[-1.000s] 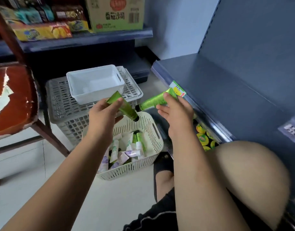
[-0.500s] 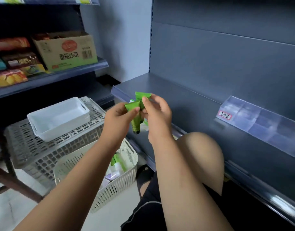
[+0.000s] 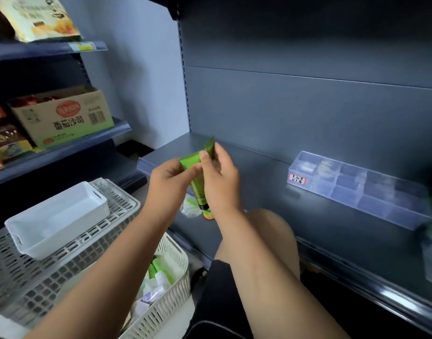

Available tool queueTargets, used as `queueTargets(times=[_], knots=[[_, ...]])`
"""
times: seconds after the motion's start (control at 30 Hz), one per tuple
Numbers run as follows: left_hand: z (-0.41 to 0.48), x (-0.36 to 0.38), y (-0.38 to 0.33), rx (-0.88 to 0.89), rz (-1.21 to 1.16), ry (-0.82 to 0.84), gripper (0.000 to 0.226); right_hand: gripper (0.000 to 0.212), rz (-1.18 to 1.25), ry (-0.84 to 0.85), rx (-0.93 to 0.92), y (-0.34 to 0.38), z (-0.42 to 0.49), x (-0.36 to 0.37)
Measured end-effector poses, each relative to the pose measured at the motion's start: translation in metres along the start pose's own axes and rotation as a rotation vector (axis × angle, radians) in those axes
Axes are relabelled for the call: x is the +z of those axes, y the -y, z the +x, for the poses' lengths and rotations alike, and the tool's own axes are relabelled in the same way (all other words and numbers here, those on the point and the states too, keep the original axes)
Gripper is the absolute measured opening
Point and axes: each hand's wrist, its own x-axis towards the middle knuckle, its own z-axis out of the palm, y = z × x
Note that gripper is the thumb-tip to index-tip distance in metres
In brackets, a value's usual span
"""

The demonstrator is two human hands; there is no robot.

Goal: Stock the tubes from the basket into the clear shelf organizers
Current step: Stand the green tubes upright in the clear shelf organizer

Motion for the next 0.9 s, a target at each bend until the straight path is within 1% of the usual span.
queueTargets(times=[0.07, 0.13, 0.2, 0.3, 0.4, 0.47, 0.6, 0.67, 0.77, 0.9], knots=[[0.007, 0.017, -0.010, 0.007, -0.021, 0.069, 0.007, 0.025, -0.189, -0.055, -0.075, 0.004, 0.007, -0.019], [0.016, 0.039, -0.018, 0.029, -0.025, 0.185, 0.011, 0.023, -0.230, -0.097, -0.143, 0.013, 0.014, -0.044], [0.025, 0.067, -0.027, 0.066, -0.015, 0.304, 0.016, 0.026, -0.221, -0.144, -0.169, 0.025, 0.024, -0.071], [0.031, 0.111, -0.038, 0.069, -0.053, 0.429, 0.014, 0.024, -0.261, -0.212, -0.086, 0.038, 0.044, -0.105], [0.037, 0.139, -0.035, 0.040, -0.076, 0.526, 0.015, 0.024, -0.334, -0.200, 0.003, 0.041, 0.050, -0.133], [0.041, 0.149, -0.025, 0.000, -0.105, 0.562, 0.013, 0.027, -0.312, -0.179, 0.047, 0.042, 0.048, -0.148], [0.044, 0.163, -0.013, -0.105, -0.199, 0.609, 0.027, 0.030, -0.235, -0.095, 0.130, 0.035, 0.046, -0.174], [0.043, 0.167, -0.008, -0.172, -0.256, 0.614, 0.021, 0.032, -0.251, -0.076, 0.128, 0.028, 0.046, -0.182], [0.043, 0.168, -0.004, -0.220, -0.286, 0.588, 0.009, 0.031, -0.251, -0.090, 0.104, 0.019, 0.045, -0.186], [0.049, 0.166, -0.003, -0.226, -0.275, 0.578, 0.011, 0.029, -0.245, -0.150, 0.076, 0.010, 0.048, -0.190]])
